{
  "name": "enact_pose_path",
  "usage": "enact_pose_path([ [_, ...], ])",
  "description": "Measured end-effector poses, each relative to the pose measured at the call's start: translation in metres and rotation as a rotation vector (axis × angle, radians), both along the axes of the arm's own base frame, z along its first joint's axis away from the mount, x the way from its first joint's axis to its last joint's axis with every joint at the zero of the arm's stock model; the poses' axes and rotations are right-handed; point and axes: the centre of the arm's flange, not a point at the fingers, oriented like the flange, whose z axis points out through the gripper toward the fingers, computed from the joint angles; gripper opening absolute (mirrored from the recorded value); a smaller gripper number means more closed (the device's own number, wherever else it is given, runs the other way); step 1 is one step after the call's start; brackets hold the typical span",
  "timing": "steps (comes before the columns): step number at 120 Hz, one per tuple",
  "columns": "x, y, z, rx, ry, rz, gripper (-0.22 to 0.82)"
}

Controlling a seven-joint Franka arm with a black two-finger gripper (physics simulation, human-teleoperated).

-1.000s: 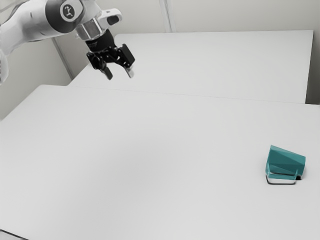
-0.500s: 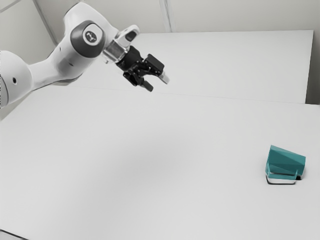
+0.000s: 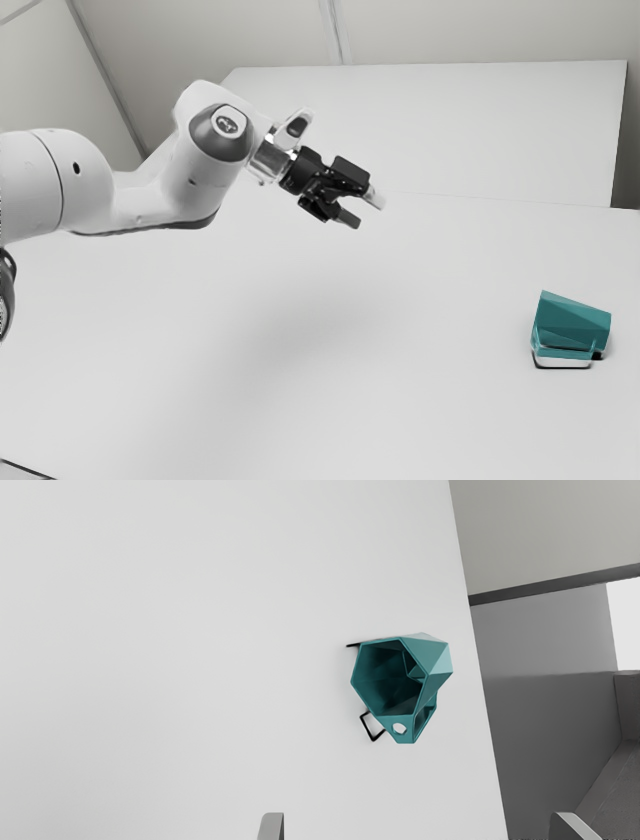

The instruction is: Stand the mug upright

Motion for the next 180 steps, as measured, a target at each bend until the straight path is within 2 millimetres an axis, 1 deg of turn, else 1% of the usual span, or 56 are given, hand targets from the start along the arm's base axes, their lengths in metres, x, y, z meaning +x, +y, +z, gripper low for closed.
enact_pose_path([
  [12, 0.0, -0.009, -0.012, -0.02, -0.002, -0.01, 0.57],
  [38, -0.001, -0.033, -0.046, -0.054, 0.015, -0.029, 0.57],
  [69, -0.005, -0.062, -0.075, -0.121, 0.062, -0.022, 0.58],
  [102, -0.011, -0.092, -0.102, -0.13, 0.107, -0.032, 0.58],
  [129, -0.004, -0.116, -0.115, -0.137, 0.114, -0.049, 0.58],
  [150, 0.004, -0.141, -0.119, -0.14, 0.098, -0.073, 0.58],
  [180, 0.009, -0.165, -0.131, -0.144, 0.1, -0.092, 0.58],
])
